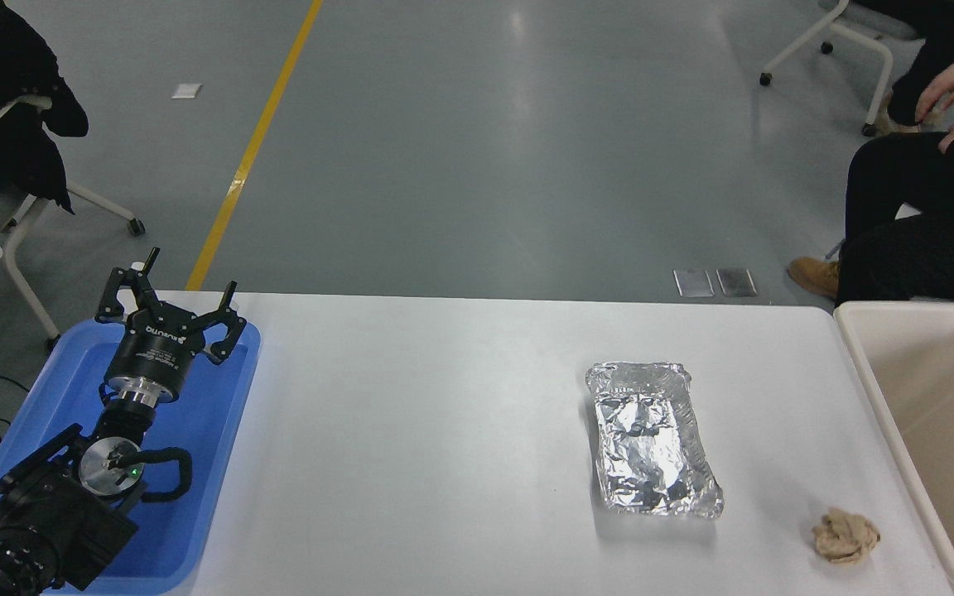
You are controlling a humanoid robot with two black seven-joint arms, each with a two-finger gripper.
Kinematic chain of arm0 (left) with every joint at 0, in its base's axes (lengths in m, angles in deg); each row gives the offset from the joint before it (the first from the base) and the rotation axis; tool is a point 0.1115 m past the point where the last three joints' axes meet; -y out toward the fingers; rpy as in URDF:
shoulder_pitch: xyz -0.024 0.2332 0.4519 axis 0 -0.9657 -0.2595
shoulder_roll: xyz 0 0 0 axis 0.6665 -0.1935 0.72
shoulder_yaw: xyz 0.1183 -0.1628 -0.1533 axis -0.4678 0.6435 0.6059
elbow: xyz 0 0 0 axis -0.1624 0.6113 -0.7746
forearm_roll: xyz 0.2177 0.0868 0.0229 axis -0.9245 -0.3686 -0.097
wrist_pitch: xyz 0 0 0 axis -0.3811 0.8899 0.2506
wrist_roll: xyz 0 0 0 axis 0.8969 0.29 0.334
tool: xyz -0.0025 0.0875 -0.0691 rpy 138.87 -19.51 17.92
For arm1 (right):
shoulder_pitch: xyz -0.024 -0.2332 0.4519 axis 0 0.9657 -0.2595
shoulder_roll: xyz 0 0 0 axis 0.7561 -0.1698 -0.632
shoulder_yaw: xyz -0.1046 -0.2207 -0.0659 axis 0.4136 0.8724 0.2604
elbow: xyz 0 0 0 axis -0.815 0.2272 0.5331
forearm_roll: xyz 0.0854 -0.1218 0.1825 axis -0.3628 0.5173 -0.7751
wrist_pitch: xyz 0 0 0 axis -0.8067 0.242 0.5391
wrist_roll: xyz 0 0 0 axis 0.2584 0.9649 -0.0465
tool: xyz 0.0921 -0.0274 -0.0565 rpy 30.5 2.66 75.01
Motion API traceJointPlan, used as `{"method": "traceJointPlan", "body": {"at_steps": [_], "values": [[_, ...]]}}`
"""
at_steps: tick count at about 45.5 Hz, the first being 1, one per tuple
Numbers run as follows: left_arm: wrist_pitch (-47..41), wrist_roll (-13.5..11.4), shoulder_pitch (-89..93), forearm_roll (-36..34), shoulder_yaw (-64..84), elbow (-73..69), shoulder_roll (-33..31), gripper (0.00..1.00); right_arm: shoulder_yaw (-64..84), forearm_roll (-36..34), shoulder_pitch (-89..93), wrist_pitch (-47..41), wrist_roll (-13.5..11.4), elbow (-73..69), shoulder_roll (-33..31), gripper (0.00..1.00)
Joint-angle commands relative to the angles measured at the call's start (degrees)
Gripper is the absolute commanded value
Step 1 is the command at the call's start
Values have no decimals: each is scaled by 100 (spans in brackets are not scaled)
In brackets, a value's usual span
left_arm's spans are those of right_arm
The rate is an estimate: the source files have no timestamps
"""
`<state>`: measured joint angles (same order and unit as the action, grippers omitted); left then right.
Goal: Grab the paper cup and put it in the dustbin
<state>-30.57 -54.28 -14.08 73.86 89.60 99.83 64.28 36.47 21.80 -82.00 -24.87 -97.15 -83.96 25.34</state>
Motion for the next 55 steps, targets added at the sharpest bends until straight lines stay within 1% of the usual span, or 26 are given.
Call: {"method": "traceJointPlan", "body": {"at_steps": [1, 12, 13, 14, 15, 17, 18, 19, 21, 30, 36, 40, 47, 51, 55], "values": [[0, 0, -3, 0, 0, -1, -4, 100, -510, -138, 552, 184, -71, 152, 341, 0], [0, 0, 6, 0, 0, -1, -4, 100, -528, -147, 570, 184, -71, 152, 402, 0], [0, 0, -2, 0, 0, -1, 5, 100, -528, -147, 561, 184, -71, 152, 393, 4], [0, 0, -3, 0, 0, -1, 5, 100, -528, -147, 544, 184, -71, 152, 393, 20], [0, 0, -3, 0, 0, -1, 5, 100, -519, -147, 544, 201, -71, 152, 376, 38], [0, 0, 6, 0, 0, -1, 5, 100, -502, -147, 526, 254, -62, 143, 367, 69], [0, 0, -2, 0, 0, -1, 5, 100, -484, -147, 517, 297, -62, 143, 358, 80], [0, 0, 6, 0, 0, -1, 5, 100, -484, -147, 509, 324, -53, 134, 358, 89], [0, 0, -2, 0, 0, -1, 5, 100, -484, -147, 491, 359, -44, 108, 358, 99], [0, 0, -2, 0, 0, 8, 5, 100, -379, -147, 254, 298, -44, -33, 306, 100], [0, 0, -3, 0, 0, -1, 5, 100, -81, -147, -272, 263, -44, -620, -54, 100], [0, 0, 6, 0, 0, -1, -4, 100, 358, -147, -1019, 254, -44, -1341, -362, 100], [0, 0, -3, 0, 0, -1, 5, 100, 1299, -147, -2811, 254, -44, -3309, -1004, 100], [0, 0, 6, 0, 0, -1, -4, 100, 1730, -138, -3778, 131, -44, -4241, -1101, 100], [0, 0, 6, 0, 0, -1, -4, 100, 1977, -138, -4587, -202, -44, -4796, -1101, 100]]}}
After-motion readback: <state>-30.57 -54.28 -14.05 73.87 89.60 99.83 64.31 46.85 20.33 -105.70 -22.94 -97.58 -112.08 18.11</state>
